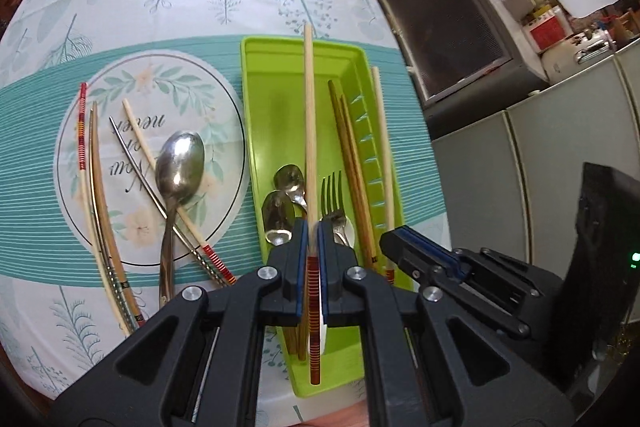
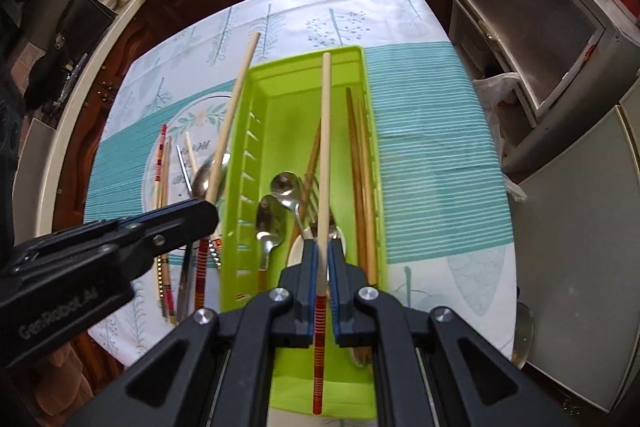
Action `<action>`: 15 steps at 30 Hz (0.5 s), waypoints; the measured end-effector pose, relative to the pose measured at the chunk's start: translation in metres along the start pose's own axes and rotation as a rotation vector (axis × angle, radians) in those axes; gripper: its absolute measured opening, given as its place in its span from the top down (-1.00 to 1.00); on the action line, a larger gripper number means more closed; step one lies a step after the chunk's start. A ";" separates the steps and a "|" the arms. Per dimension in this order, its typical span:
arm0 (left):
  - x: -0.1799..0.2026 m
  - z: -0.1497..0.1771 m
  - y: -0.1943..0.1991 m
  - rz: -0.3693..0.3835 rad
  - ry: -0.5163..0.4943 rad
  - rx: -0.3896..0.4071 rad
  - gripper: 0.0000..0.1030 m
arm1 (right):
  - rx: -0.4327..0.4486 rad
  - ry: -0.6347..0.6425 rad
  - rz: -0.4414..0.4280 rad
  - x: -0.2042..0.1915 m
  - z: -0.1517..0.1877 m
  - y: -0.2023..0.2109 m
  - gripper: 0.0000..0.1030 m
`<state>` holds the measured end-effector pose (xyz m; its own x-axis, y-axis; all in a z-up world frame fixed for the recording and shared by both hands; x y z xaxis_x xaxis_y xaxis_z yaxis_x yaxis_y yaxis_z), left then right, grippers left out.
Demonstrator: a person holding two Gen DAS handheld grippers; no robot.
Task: Organize utensils
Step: 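Lower both red-banded chopsticks into the green tray and open both tools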
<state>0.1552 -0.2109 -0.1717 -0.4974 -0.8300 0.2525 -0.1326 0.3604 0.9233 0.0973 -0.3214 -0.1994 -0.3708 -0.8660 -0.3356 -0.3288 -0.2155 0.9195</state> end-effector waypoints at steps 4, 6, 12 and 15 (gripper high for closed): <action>-0.004 0.006 -0.018 -0.010 0.007 -0.029 0.94 | -0.010 0.021 0.026 0.002 -0.003 -0.010 0.89; -0.004 0.007 -0.022 -0.011 0.011 -0.034 0.93 | -0.014 0.030 0.043 0.004 -0.006 -0.015 0.88; 0.001 0.008 -0.024 0.001 -0.023 -0.060 0.88 | -0.041 -0.024 0.043 0.012 -0.011 -0.023 0.88; 0.005 0.011 -0.019 0.003 -0.041 -0.060 0.60 | -0.039 -0.029 0.036 0.012 -0.010 -0.021 0.88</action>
<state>0.1461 -0.2172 -0.1908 -0.5327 -0.8103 0.2443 -0.0803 0.3358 0.9385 0.1082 -0.3315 -0.2209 -0.4072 -0.8600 -0.3077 -0.2813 -0.2024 0.9380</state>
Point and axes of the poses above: each gripper's, at about its wrist camera, not at the fingertips, and y roughly against the way its jaws point, x to its right, z to its underside, the point moved 6 cm from there along -y, roughly the way its jaws point, and after that the axes turned 14 degrees about -y, right-handed, at the moved point
